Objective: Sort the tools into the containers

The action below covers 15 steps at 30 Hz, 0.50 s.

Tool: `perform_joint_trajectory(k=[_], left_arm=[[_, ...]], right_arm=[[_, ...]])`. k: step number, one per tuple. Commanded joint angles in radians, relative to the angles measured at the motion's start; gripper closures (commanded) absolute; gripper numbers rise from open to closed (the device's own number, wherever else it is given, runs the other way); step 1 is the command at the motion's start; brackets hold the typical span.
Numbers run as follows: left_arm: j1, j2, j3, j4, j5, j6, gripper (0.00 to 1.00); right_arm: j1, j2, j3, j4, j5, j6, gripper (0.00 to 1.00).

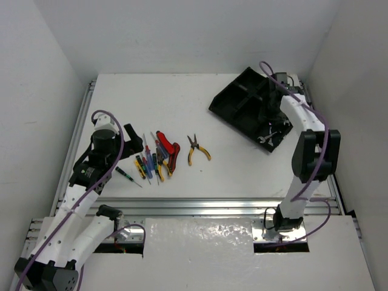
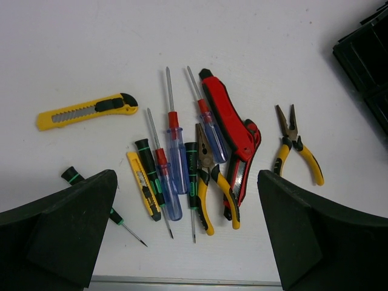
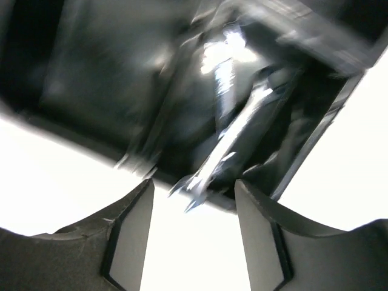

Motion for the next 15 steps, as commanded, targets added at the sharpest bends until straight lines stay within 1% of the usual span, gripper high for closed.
perform_joint_trajectory(k=[1, 4, 5, 7, 9, 10, 13, 15], left_arm=[[-0.013, -0.010, 0.011, 0.042, 0.003, 0.018, 0.00], [-0.012, -0.013, 0.016, 0.035, -0.019, 0.008, 0.00], [-0.012, -0.016, 0.018, 0.031, -0.034, 0.007, 0.00], [-0.012, -0.027, 0.016, 0.030, -0.040, 0.001, 0.00], [-0.012, -0.030, 0.011, 0.031, -0.040, 0.001, 0.00], [-0.012, -0.031, 0.013, 0.031, -0.042, 0.001, 0.00], [-0.013, -0.027, 0.015, 0.027, -0.045, -0.001, 0.00], [-0.013, -0.028, 0.015, 0.025, -0.046, -0.002, 0.00]], right_arm=[[0.174, -0.146, -0.081, 0.078, -0.118, -0.046, 0.43], [0.282, -0.167, -0.134, 0.110, -0.143, -0.059, 0.41], [0.345, -0.169, -0.157, 0.124, -0.150, -0.060, 0.40], [0.422, -0.154, -0.173, 0.177, -0.189, -0.076, 0.40], [0.463, -0.099, -0.152, 0.185, -0.213, -0.089, 0.40], [0.503, -0.071, -0.130, 0.172, -0.201, -0.092, 0.41], [0.572, 0.036, -0.024, 0.136, -0.152, -0.106, 0.43], [0.601, 0.102, 0.025, 0.133, -0.149, -0.119, 0.45]])
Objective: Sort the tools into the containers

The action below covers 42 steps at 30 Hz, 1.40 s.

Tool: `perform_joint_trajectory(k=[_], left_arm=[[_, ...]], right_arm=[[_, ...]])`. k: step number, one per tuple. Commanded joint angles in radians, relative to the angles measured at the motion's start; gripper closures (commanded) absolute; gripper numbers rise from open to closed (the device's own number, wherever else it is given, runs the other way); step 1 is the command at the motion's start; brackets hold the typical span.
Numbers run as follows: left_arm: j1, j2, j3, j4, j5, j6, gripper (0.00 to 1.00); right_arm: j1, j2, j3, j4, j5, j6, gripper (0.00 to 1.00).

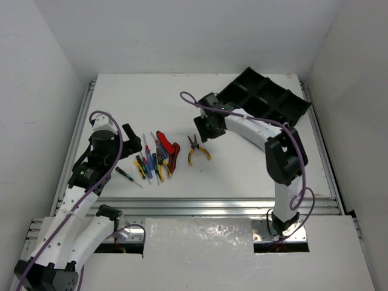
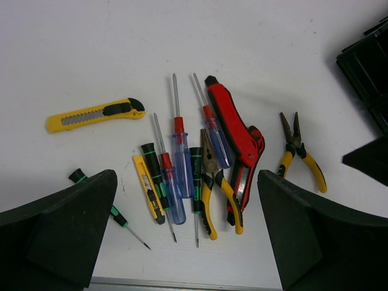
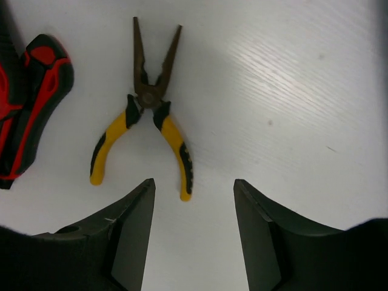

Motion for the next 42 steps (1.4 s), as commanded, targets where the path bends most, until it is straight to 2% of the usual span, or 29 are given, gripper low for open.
perform_joint_trajectory(k=[1, 7, 14, 16, 19, 21, 23, 27, 33, 38, 42], left_arm=[[-0.013, -0.014, 0.015, 0.028, -0.016, -0.001, 0.00], [-0.013, -0.014, 0.013, 0.029, -0.011, -0.001, 0.00], [-0.015, -0.016, 0.013, 0.032, -0.005, 0.002, 0.00], [-0.015, -0.014, 0.013, 0.032, -0.003, 0.002, 0.00], [-0.015, -0.016, 0.013, 0.034, -0.002, 0.002, 0.00], [-0.013, -0.014, 0.013, 0.032, 0.000, 0.004, 0.00], [-0.015, -0.013, 0.013, 0.032, 0.001, 0.004, 0.00], [-0.013, -0.013, 0.011, 0.032, 0.003, 0.004, 0.00], [-0.013, -0.013, 0.013, 0.032, 0.003, 0.005, 0.00], [-0.015, -0.019, 0.011, 0.035, 0.006, 0.005, 0.00], [-0.015, -0.016, 0.011, 0.035, 0.010, 0.007, 0.00]], right_arm=[[0.044, 0.084, 0.104, -0.001, 0.027, -0.035, 0.45], [0.058, 0.227, 0.206, -0.044, 0.032, -0.056, 0.51], [0.072, 0.290, 0.172, -0.055, 0.000, -0.075, 0.62], [0.073, 0.296, 0.164, -0.060, -0.005, -0.078, 0.63], [0.075, 0.299, 0.154, -0.053, -0.011, -0.082, 0.76], [0.075, 0.304, 0.150, -0.049, -0.014, -0.087, 0.93], [0.075, 0.299, 0.144, -0.038, -0.011, -0.093, 1.00], [0.076, 0.189, 0.049, 0.051, -0.040, -0.090, 1.00], [0.069, -0.012, -0.021, 0.085, 0.029, -0.023, 1.00], [-0.028, -0.049, 0.017, -0.004, 0.087, 0.045, 1.00], [-0.165, -0.052, 0.046, -0.075, 0.072, 0.090, 1.00]])
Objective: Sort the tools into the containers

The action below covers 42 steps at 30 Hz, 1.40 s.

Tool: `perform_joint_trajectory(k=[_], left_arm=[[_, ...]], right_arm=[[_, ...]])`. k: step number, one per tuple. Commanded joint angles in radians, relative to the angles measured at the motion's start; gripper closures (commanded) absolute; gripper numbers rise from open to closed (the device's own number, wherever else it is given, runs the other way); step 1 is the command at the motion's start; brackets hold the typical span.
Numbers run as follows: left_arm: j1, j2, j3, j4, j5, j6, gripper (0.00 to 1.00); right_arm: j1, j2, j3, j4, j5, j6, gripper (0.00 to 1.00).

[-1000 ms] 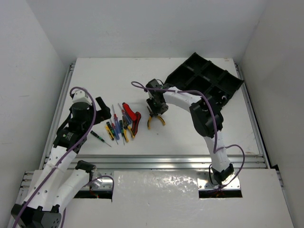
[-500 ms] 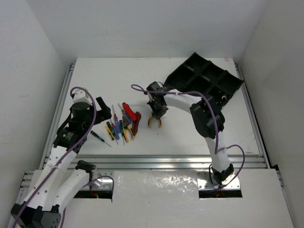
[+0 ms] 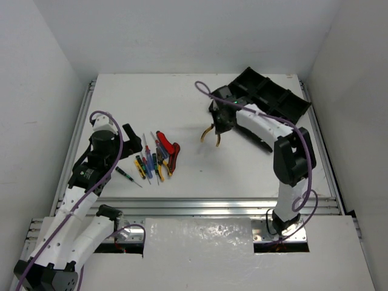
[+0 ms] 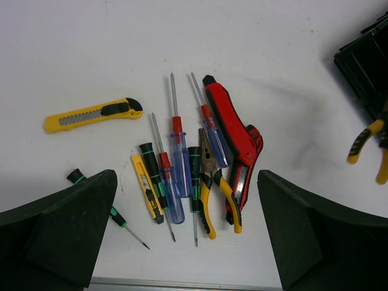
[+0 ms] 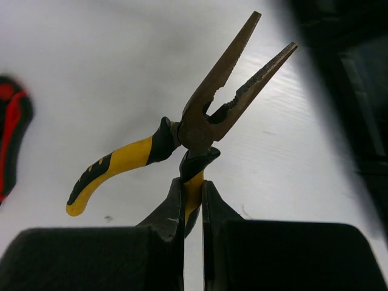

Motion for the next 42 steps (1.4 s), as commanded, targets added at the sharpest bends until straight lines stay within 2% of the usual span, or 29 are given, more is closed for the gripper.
perform_joint_trajectory(k=[1, 12, 16, 19, 20, 21, 25, 27, 29, 31, 35, 37, 39, 40, 42], left_arm=[[-0.009, -0.013, 0.011, 0.035, 0.008, 0.006, 0.00], [-0.009, -0.013, 0.010, 0.036, 0.013, 0.008, 0.00], [-0.009, -0.013, 0.010, 0.036, 0.013, 0.008, 0.00], [-0.009, -0.010, 0.010, 0.036, 0.011, 0.008, 0.00], [-0.008, -0.009, 0.010, 0.036, 0.011, 0.008, 0.00], [-0.009, -0.009, 0.010, 0.038, 0.011, 0.008, 0.00], [-0.009, 0.000, 0.010, 0.038, 0.017, 0.008, 0.00], [-0.008, 0.016, 0.013, 0.036, 0.017, 0.008, 0.00], [-0.009, 0.040, 0.016, 0.035, 0.013, 0.008, 0.00], [-0.009, 0.066, 0.022, 0.029, -0.005, 0.002, 0.00], [-0.006, 0.198, 0.051, 0.000, 0.001, 0.008, 0.00], [-0.002, 0.215, 0.059, -0.007, -0.012, 0.008, 0.00], [0.020, 0.202, 0.061, -0.010, -0.047, -0.007, 0.00], [0.032, 0.168, 0.065, -0.023, -0.114, -0.021, 0.00], [0.052, 0.087, 0.067, -0.054, -0.197, -0.073, 0.00]], right_arm=[[-0.118, -0.018, 0.059, -0.062, 0.015, 0.061, 1.00], [-0.365, 0.117, 0.254, -0.195, -0.075, 0.063, 1.00], [-0.397, 0.178, 0.323, -0.232, -0.081, 0.051, 1.00], [-0.419, 0.229, 0.383, -0.256, -0.080, 0.051, 0.85], [-0.427, 0.246, 0.422, -0.270, -0.066, 0.051, 0.64], [-0.425, 0.252, 0.446, -0.281, -0.058, 0.051, 0.57], [-0.427, 0.257, 0.539, -0.334, -0.049, 0.046, 0.50], [-0.421, 0.214, 0.520, -0.327, -0.052, 0.052, 0.45], [-0.396, 0.164, 0.477, -0.296, -0.052, 0.051, 0.45], [-0.352, 0.056, 0.359, -0.231, -0.040, 0.034, 0.44], [-0.110, -0.114, 0.085, -0.097, -0.017, 0.037, 0.42], [-0.014, -0.149, 0.021, -0.031, -0.006, 0.066, 0.42], [0.125, -0.137, -0.011, -0.010, 0.023, 0.099, 0.43], [0.208, -0.112, -0.013, 0.025, 0.023, 0.106, 0.43], [0.318, -0.032, 0.065, 0.021, 0.064, 0.118, 0.43]])
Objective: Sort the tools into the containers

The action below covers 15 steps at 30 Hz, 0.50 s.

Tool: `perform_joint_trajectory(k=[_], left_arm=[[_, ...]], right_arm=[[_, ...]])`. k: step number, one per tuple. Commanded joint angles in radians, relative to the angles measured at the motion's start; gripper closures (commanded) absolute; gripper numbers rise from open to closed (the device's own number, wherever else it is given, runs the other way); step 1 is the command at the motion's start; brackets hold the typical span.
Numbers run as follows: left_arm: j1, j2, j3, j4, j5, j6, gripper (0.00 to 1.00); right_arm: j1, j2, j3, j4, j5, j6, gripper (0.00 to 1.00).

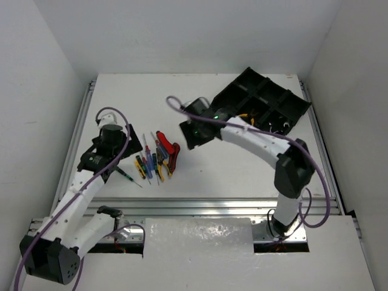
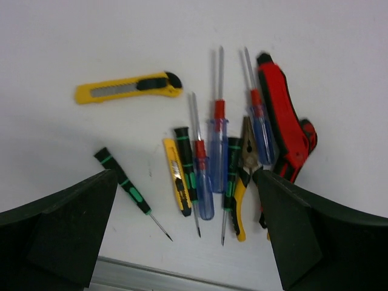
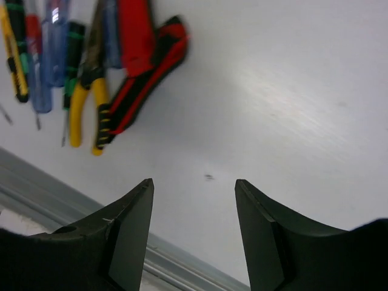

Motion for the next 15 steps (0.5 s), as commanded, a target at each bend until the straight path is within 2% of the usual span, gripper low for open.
perform_joint_trajectory(k=[1, 2, 6, 10, 15], left_arm=[[0.035, -0.143, 0.057, -0.030, -0.189, -0.082, 0.00], [0.039, -0.177, 0.062, -0.051, -0.256, -0.115, 0.00], [0.050, -0.352, 0.046, -0.047, -0.305, -0.136, 0.00], [0.053, -0.435, 0.051, -0.062, -0.331, -0.153, 0.00], [0.053, -0.518, 0.030, -0.028, -0.311, -0.139, 0.00]], right_arm=[[0.140, 0.111, 0.083, 0.055, 0.082, 0.043, 0.43], [0.169, 0.145, 0.118, 0.032, 0.087, 0.043, 0.44], [0.287, 0.302, 0.272, -0.014, 0.098, 0.049, 0.47], [0.312, 0.449, 0.405, -0.042, 0.107, 0.041, 0.49], [0.312, 0.536, 0.487, -0.054, 0.085, 0.025, 0.58]])
